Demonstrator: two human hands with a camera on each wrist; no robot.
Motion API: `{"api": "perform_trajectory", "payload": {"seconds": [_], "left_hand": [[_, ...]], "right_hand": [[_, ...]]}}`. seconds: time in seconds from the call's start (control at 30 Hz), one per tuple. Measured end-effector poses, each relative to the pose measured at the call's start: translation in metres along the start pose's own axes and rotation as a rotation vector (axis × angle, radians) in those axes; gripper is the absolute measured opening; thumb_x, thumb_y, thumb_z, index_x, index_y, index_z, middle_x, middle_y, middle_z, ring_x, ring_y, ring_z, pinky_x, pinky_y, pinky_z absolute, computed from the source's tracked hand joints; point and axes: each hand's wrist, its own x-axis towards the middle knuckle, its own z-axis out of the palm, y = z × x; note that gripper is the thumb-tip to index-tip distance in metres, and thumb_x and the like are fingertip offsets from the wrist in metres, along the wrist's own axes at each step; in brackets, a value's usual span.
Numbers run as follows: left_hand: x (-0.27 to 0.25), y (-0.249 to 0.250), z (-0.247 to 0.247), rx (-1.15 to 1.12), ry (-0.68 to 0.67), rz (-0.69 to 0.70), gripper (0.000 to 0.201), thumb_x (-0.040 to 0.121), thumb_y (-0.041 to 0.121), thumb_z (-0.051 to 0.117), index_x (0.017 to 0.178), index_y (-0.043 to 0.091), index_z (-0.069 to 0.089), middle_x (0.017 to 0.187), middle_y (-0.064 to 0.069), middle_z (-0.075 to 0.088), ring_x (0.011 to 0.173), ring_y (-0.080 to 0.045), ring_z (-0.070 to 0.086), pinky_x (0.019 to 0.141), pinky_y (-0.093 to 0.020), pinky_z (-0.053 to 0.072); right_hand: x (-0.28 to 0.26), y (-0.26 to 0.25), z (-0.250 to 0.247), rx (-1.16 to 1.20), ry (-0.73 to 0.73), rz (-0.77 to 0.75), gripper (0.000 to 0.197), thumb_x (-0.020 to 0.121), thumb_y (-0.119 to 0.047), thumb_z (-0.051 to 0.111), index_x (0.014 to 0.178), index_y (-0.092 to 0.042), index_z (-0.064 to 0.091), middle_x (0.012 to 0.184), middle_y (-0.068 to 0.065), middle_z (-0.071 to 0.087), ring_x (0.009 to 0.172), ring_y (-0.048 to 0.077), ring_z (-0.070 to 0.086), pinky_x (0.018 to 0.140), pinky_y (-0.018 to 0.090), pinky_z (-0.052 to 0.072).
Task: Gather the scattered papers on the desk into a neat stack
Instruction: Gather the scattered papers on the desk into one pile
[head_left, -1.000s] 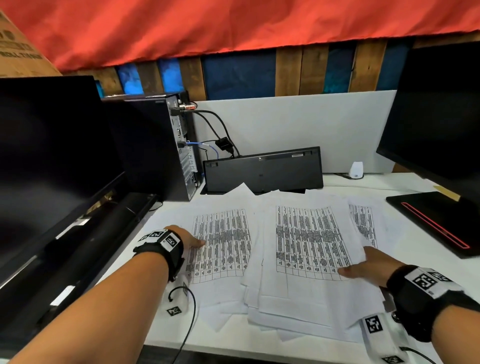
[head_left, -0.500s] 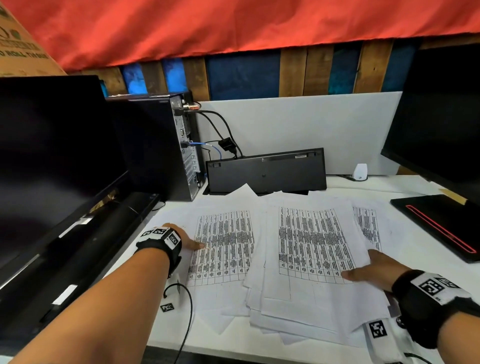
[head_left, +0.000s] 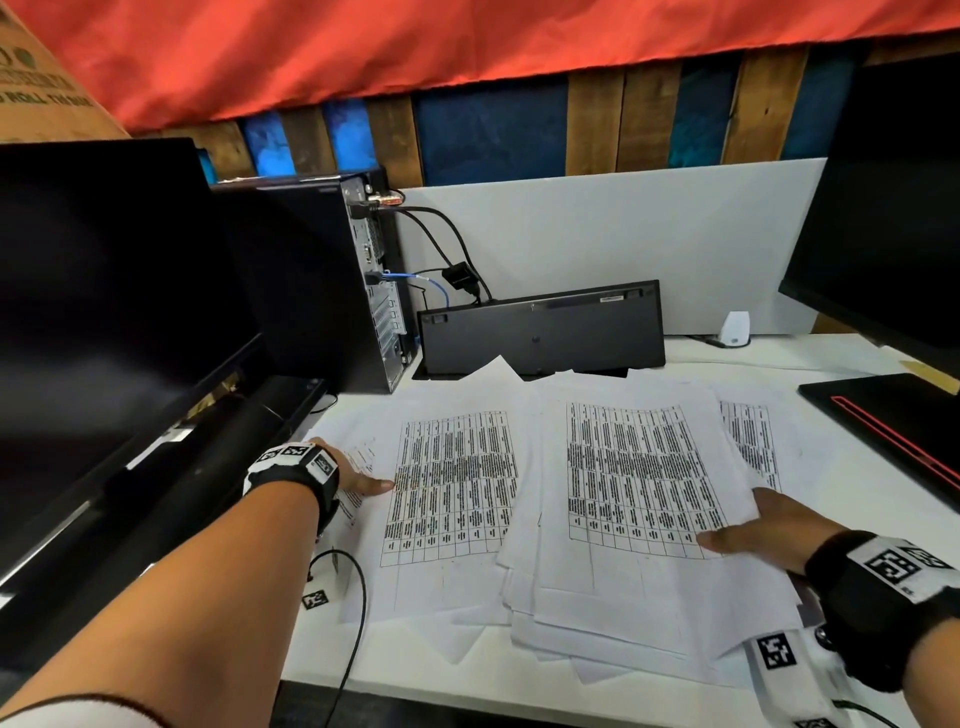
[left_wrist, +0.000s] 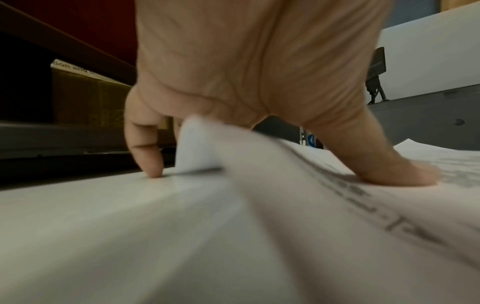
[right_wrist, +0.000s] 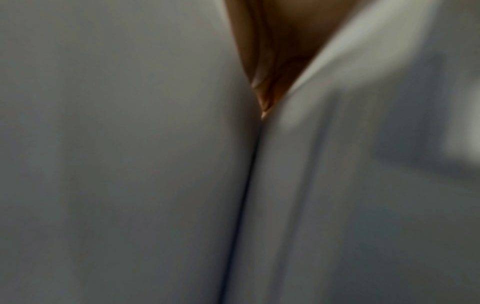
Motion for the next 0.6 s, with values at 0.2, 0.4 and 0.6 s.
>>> {"api": "perform_trajectory", "payload": {"seconds": [0.2, 0.4, 0.6], "left_hand": [[-0.014, 0.002, -0.011, -0.283, -0.013, 0.099, 0.097, 0.058, 0.052, 0.086, 0.137, 0.012, 0.046, 0.141, -0.008, 0.051, 0.128, -0.027, 0.048, 0.107, -0.038, 0.041], [-0.025, 0.006, -0.003, -0.683, -0.091, 0.224, 0.055, 0.067, 0.011, 0.086, 0.117, 0.014, 0.064, 0.117, -0.008, 0.068, 0.110, -0.031, 0.063, 0.102, -0.048, 0.047], [-0.053, 0.010, -0.051, -0.677, 0.330, 0.310, 0.047, 0.071, 0.002, 0.082, 0.113, 0.006, 0.062, 0.105, -0.012, 0.067, 0.101, -0.034, 0.063, 0.086, -0.039, 0.052]], "right_hand": [[-0.005, -0.003, 0.000, 0.012, 0.010, 0.009, 0.079, 0.046, -0.033, 0.092, 0.114, -0.009, 0.059, 0.100, 0.005, 0.071, 0.094, 0.025, 0.067, 0.086, 0.036, 0.053], [-0.016, -0.011, 0.002, 0.056, 0.008, -0.015, 0.057, 0.067, -0.011, 0.084, 0.117, -0.004, 0.059, 0.103, 0.009, 0.070, 0.096, 0.026, 0.064, 0.075, 0.029, 0.048], [-0.022, -0.015, 0.002, 0.079, 0.007, -0.016, 0.047, 0.069, -0.003, 0.081, 0.111, -0.005, 0.060, 0.097, 0.009, 0.070, 0.098, 0.028, 0.063, 0.090, 0.036, 0.049]]}}
